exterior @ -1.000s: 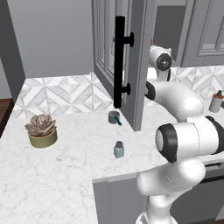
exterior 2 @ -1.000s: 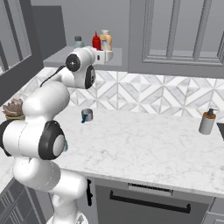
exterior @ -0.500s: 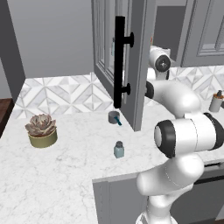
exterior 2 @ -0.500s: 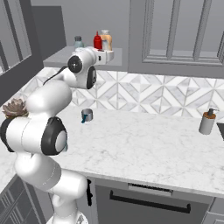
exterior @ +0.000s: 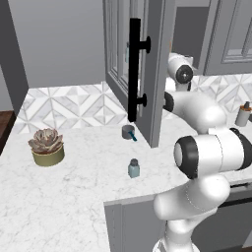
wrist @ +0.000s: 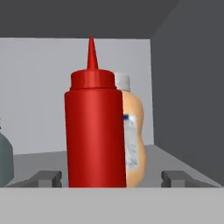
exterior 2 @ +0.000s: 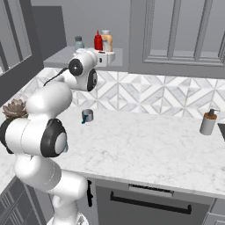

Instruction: Put the shaker and condiment bottle from the counter next to their counterparts in the cabinet.

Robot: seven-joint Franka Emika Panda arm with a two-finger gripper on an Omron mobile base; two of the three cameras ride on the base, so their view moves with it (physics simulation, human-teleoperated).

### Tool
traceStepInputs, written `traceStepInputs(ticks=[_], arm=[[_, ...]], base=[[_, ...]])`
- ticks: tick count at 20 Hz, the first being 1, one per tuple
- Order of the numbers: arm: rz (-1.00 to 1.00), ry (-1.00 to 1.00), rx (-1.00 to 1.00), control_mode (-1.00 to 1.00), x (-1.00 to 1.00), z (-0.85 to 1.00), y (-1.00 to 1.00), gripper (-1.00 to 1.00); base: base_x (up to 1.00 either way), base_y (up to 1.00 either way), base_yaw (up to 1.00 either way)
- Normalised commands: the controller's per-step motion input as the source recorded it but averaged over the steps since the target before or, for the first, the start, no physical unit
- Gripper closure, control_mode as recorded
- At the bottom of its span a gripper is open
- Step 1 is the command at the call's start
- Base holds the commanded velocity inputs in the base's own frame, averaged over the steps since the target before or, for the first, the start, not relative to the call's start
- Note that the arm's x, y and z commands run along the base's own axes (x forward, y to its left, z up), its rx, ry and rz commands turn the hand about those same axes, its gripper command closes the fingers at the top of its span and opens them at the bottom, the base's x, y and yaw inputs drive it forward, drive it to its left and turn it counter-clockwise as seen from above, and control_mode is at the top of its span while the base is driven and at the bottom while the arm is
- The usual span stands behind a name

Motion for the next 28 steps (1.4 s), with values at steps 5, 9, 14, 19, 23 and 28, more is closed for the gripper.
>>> traceStepInputs(ticks=[5, 9, 14, 19, 23, 28], arm=[[0.0, 0.0, 0.01, -1.0, -0.47, 0.0, -0.01, -1.0], [0.0, 0.0, 0.01, -1.0, -0.59, 0.0, 0.0, -1.0], [0.0, 0.0, 0.0, -1.0, -0.64, 0.08, 0.0, -1.0], [0.0, 0.0, 0.0, -1.0, -0.65, 0.08, 0.0, -1.0], [0.0, 0.0, 0.0, -1.0, -0.61, 0.0, 0.0, -1.0], [0.04, 0.0, 0.0, -1.0, -0.68, 0.0, -0.05, -1.0]], base=[[0.0, 0.0, 0.0], [0.0, 0.0, 0.0], [0.0, 0.0, 0.0], [0.0, 0.0, 0.0], [0.0, 0.0, 0.0], [0.0, 0.0, 0.0]])
